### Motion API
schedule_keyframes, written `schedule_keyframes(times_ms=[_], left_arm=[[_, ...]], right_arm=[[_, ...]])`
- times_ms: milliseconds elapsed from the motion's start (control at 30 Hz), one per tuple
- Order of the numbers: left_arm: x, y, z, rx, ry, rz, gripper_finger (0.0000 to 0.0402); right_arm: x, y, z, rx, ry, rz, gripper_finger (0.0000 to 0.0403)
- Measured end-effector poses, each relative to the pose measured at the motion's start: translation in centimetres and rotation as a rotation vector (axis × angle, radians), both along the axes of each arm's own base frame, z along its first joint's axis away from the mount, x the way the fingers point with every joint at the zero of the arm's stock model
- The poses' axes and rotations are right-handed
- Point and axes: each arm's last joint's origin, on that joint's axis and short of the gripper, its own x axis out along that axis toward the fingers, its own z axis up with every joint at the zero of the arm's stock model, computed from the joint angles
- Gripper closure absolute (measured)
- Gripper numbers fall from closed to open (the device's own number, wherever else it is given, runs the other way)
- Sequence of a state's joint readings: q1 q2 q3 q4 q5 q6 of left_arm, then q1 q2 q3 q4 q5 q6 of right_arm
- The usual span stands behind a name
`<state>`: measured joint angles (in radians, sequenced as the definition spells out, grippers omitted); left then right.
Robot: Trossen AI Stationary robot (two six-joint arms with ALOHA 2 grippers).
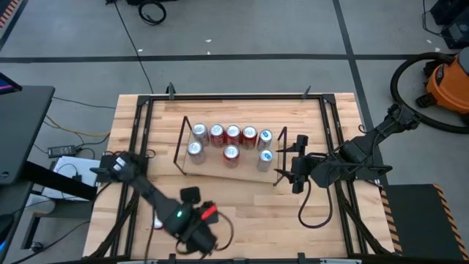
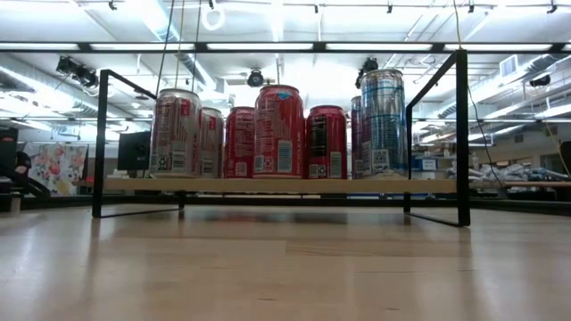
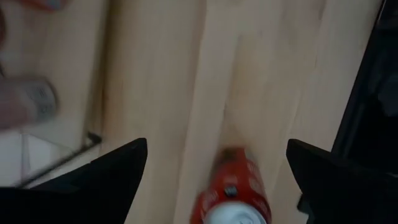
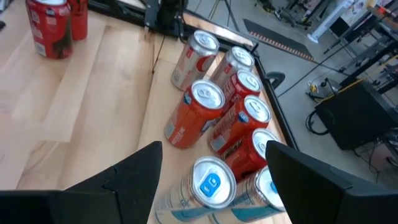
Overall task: Place canned beverage on shelf
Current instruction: Put the red-white soda can on the shelf aligned with the other red-white soda can
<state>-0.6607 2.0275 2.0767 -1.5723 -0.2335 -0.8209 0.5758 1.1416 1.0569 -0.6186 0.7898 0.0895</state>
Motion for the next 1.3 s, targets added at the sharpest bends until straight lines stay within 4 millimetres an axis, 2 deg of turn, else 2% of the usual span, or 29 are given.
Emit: schedule_keyframes(times_ms=[167, 300, 733, 967, 1033, 1167, 1233, 1300], left_arm=[[-2.0, -2.3, -1.3, 0.064, -0.016, -0.005, 0.0005], [-2.7, -3.0, -1.3, 0.130, -0.094, -0.002, 0.0007], [-2.3, -1.9, -0.2, 0.295, -0.250, -0.023, 0.0064], [-2.2, -1.9, 0.0, 0.384, -0.310, -0.060, 0.0072], [-2.4, -1.9, -0.6, 0.415, -0.308, -0.069, 0.0072], [-3.6, -1.8, -3.1, 0.454, -0.232, -0.071, 0.0072], [-4.2, -1.3, -3.1, 0.414, -0.196, -0.055, 0.0072], [-4.6, -0.8, -2.3, 0.347, -0.210, -0.018, 0.0072]], right_arm=[[0.3, 0.2, 0.4, -0.009, -0.031, 0.027, 0.0106], [0.3, 0.2, 0.5, -0.030, -0.035, 0.042, 0.0106], [0.5, -0.1, 0.5, -0.057, -0.025, 0.042, 0.0106], [0.5, -0.1, 0.5, -0.056, -0.025, 0.043, 0.0106], [0.5, -0.1, 0.5, -0.055, -0.027, 0.043, 0.0106], [0.6, 0.0, 0.6, -0.044, -0.029, 0.054, 0.0106], [0.6, 0.0, 0.6, -0.040, -0.031, 0.058, 0.0106], [0.7, 0.0, 0.6, -0.037, -0.040, 0.060, 0.0106]])
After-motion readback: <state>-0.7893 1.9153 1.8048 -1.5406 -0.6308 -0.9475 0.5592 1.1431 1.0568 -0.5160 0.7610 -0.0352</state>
